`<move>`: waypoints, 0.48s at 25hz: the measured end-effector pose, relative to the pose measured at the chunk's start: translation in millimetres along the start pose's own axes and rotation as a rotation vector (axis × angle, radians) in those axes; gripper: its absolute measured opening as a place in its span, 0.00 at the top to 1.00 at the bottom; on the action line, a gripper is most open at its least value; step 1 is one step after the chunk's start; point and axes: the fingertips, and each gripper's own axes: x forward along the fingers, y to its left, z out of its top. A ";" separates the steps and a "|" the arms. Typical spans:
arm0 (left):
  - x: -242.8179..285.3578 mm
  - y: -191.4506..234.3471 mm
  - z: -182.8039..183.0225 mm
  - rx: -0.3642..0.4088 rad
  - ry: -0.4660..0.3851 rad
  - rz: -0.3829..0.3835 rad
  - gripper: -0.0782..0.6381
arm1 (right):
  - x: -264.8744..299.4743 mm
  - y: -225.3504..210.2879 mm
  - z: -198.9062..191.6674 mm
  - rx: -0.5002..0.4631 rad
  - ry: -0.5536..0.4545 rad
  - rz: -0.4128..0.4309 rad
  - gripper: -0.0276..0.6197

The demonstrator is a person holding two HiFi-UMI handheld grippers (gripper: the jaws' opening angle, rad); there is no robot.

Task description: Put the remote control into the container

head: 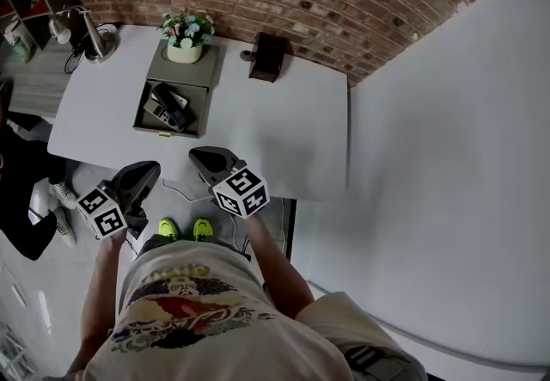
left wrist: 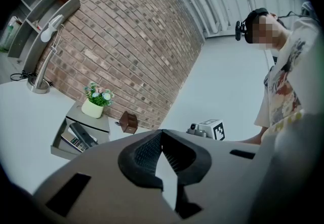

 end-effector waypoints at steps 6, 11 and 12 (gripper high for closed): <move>-2.3 1.7 3.6 0.007 -0.005 -0.010 0.88 | 2.0 5.6 2.2 -0.005 0.007 -0.004 0.94; -2.0 3.6 4.3 0.005 -0.007 -0.014 0.88 | 1.5 6.4 0.4 -0.002 0.016 -0.009 0.94; -2.0 3.9 4.6 0.006 -0.007 -0.014 0.88 | 1.8 6.5 0.2 -0.002 0.017 -0.009 0.94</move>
